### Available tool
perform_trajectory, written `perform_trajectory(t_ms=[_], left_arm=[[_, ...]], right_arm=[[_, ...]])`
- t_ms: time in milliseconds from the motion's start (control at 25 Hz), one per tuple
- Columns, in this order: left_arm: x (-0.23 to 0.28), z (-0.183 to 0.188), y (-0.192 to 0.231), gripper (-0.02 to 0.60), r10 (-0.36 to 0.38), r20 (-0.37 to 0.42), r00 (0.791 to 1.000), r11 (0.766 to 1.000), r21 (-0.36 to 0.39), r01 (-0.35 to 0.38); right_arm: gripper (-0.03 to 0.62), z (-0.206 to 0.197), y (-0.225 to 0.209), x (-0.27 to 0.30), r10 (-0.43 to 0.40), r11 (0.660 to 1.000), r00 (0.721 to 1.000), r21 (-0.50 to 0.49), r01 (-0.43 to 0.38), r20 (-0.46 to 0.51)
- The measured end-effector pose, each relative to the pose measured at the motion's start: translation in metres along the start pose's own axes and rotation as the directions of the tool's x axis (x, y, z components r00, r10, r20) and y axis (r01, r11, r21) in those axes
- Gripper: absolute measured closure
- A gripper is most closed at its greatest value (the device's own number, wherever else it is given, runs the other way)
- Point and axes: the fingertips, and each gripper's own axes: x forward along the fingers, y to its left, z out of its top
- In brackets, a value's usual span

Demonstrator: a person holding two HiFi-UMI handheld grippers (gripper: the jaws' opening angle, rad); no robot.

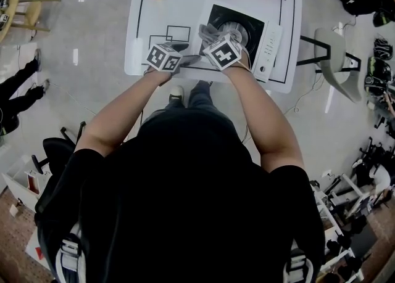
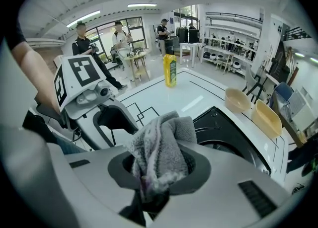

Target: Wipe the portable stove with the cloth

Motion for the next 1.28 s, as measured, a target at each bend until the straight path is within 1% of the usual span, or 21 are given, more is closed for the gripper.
perform_trajectory(t_ms=[200, 320, 440, 560, 720, 800, 1000, 1280], left_arm=[[0.002, 0.001, 0.003, 0.256, -0.001, -0.001, 1.0, 1.0, -0.007, 0.001], [0.003, 0.001, 0.002, 0.256, -0.008, 0.0, 1.0, 1.0, -0.013, 0.008], [0.002, 0.002, 0.003, 0.256, -0.004, 0.005, 1.0, 1.0, -0.017, 0.004], [0.0, 0.001, 0.003, 0.253, 0.001, 0.009, 1.0, 1.0, -0.025, -0.001], [0.0, 0.001, 0.002, 0.253, -0.004, 0.016, 1.0, 0.999, -0.039, 0.005], [0.001, 0.001, 0.004, 0.249, -0.006, 0.016, 1.0, 0.999, -0.04, 0.007], [0.001, 0.0, 0.003, 0.241, -0.015, 0.005, 1.0, 0.999, -0.035, 0.016], [0.005, 0.0, 0.002, 0.239, -0.027, -0.002, 1.0, 0.999, -0.034, 0.027]], right_arm=[[0.488, 0.012, -0.023, 0.009, -0.004, 1.0, 1.0, 0.013, 0.003, 0.009], [0.488, 0.013, -0.041, 0.012, -0.01, 0.999, 1.0, 0.04, 0.01, -0.001], [0.488, 0.018, -0.065, 0.011, -0.049, 0.998, 0.999, 0.042, 0.048, 0.011], [0.488, 0.019, -0.078, 0.006, -0.057, 0.997, 0.998, 0.054, 0.056, 0.009], [0.488, 0.017, -0.09, 0.001, -0.056, 0.994, 0.998, 0.094, 0.054, 0.018], [0.488, 0.016, -0.1, -0.001, -0.07, 0.99, 0.997, 0.127, 0.066, 0.03], [0.488, -0.001, -0.131, -0.013, -0.131, 0.97, 0.991, 0.211, 0.123, 0.024], [0.488, -0.034, -0.156, -0.029, -0.182, 0.943, 0.983, 0.282, 0.177, -0.007]])
